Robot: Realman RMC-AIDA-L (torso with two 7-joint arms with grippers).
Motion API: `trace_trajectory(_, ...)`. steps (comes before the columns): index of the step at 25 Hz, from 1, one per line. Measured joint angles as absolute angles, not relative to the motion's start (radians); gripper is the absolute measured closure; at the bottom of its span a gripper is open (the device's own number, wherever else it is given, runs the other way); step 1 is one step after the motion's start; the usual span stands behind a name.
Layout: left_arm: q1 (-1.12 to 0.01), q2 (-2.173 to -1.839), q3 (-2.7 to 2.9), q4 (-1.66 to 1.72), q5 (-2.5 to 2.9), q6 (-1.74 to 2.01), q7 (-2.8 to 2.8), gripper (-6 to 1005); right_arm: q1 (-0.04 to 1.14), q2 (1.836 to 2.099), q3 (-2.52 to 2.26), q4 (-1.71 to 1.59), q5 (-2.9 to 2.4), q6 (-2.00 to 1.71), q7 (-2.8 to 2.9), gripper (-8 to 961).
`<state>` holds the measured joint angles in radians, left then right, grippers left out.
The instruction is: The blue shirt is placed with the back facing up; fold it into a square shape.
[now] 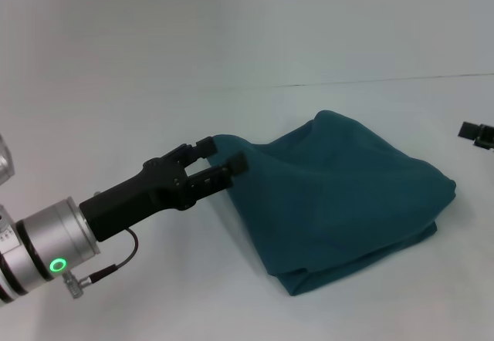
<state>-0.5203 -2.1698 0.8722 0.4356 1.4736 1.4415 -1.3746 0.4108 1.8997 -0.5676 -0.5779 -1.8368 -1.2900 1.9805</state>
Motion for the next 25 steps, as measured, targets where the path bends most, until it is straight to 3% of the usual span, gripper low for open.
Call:
trace_trajectory(3,-0.523,-2.169,0.869,0.436,1.471,1.428,-1.38,96,0.433,1.887,-0.569,-0.588,-1.869,-1.287,2.008,488)
trace_trajectory(14,-0.547,-2.165,0.868,0.436,1.471,1.313,-1.461,96,0.573,1.852,-0.57,-0.605,-2.05,-1.276,2.181,34)
trace_trajectory(25,-0.548,-2.166,0.878,0.436,1.473,1.204,-1.49,96,0.628,1.888,-0.603,-0.595,-2.088,-1.223,2.191,39)
